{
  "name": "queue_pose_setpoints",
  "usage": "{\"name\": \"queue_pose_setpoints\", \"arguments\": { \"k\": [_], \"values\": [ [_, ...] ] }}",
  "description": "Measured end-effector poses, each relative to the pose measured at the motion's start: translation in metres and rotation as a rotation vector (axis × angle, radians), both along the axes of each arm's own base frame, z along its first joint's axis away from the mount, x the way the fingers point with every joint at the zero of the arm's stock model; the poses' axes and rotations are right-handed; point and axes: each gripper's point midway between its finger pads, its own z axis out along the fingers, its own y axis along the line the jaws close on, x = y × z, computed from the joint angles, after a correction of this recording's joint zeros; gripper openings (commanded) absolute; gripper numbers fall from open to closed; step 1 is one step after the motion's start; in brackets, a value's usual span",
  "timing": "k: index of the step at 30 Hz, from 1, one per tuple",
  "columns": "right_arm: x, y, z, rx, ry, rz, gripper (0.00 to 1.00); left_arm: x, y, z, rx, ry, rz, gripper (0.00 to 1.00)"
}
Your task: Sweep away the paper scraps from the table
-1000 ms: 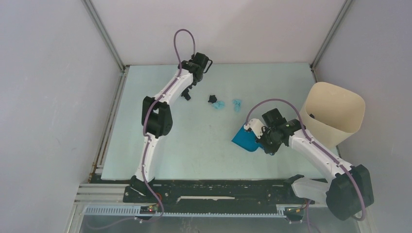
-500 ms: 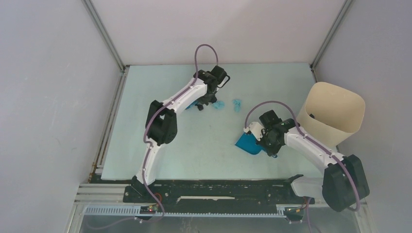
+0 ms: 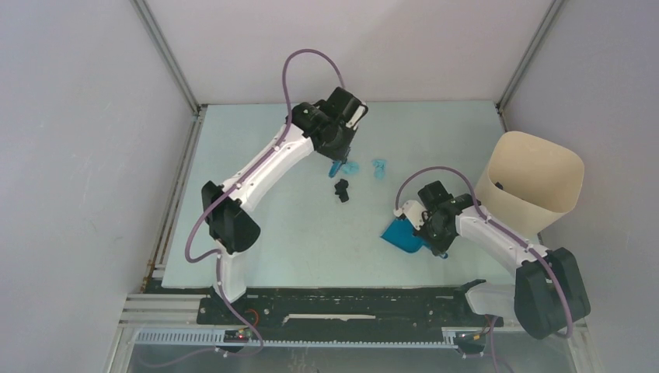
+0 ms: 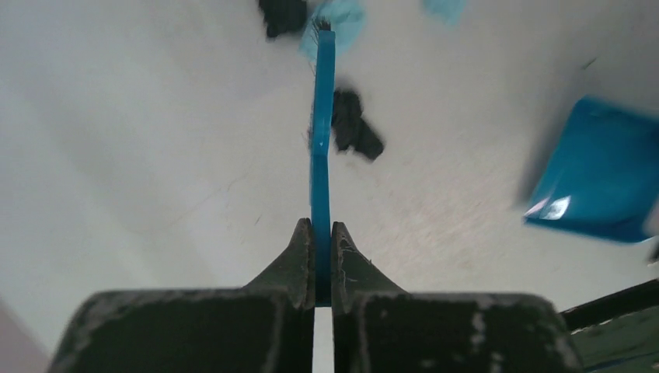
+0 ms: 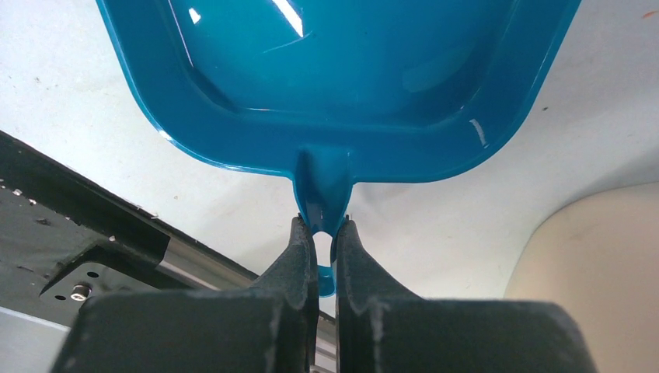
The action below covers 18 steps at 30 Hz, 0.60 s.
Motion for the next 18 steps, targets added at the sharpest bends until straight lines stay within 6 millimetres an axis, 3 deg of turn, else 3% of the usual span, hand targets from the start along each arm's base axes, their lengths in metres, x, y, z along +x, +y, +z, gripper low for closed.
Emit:
{"name": "queue_pose_setpoints", "arguments": {
  "k": [5, 8, 12, 18],
  "values": [
    [-0.005, -0.003, -0.005, -0.005, 0.017, -0.005, 0.0, 0.028, -0.046, 0.018, -0.321, -0.012, 0.092, 0.0],
    [-0.005, -0.002, -0.009, -0.006, 0.017, -0.009, 0.0, 0.057, -0.082, 0.018, -0.549, 0.025, 0.158, 0.0],
    [-0.003, -0.005, -0.018, -0.04, 0.026, -0.02, 0.0, 0.096, -0.111, -0.007, -0.781, 0.111, 0.283, 0.0],
    [-0.001, -0.007, -0.024, -0.08, 0.033, -0.016, 0.0, 0.141, -0.119, -0.066, -0.95, 0.223, 0.491, 0.0]
  ]
}}
